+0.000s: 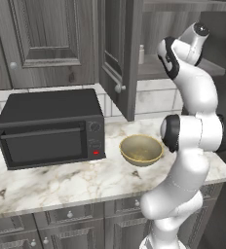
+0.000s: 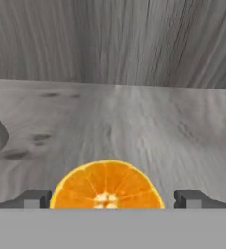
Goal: Open the cabinet. Pick the orange and apple from the cabinet and place them into the bowl. Then close the cabinet.
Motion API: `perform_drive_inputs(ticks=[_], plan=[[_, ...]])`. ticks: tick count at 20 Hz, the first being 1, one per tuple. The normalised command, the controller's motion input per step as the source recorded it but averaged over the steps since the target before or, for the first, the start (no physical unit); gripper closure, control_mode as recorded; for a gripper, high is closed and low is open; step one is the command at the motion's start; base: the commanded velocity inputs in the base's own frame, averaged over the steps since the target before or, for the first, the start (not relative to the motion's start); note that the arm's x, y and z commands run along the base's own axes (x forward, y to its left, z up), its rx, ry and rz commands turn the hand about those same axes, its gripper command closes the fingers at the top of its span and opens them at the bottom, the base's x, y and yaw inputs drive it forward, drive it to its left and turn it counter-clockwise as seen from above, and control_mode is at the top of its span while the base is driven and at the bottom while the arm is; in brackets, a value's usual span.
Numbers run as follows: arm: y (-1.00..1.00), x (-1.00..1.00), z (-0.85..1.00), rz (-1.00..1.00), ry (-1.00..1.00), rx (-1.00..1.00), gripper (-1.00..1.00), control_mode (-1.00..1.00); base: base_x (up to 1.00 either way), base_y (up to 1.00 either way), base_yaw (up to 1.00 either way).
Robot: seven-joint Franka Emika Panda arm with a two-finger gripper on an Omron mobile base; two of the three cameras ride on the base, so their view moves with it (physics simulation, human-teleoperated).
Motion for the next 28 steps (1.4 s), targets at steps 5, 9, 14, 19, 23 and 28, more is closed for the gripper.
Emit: perform_drive_inputs(ticks=[5,9,14,19,23,28], plan=[[0.00,0.25,-0.17,0.00,0.04,0.00,-1.00,-1.00,0.00,0.00,0.00],[0.00,0.03,-0.39,-0.01,0.09,0.00,-1.00,-1.00,0.00,0.00,0.00],[0.00,0.00,-0.36,-0.01,0.06,0.00,1.00,-1.00,0.00,0.00,0.00],[-0.02,-0.06,-0.01,0.00,0.00,0.01,1.00,-1.00,0.00,0.00,0.00],[-0.14,-0.69,-0.02,0.00,0.00,0.07,1.00,-1.00,0.00,0.00,0.00],[-0.01,-1.00,-0.03,-0.01,0.02,0.07,1.00,-1.00,0.00,0.00,0.00]])
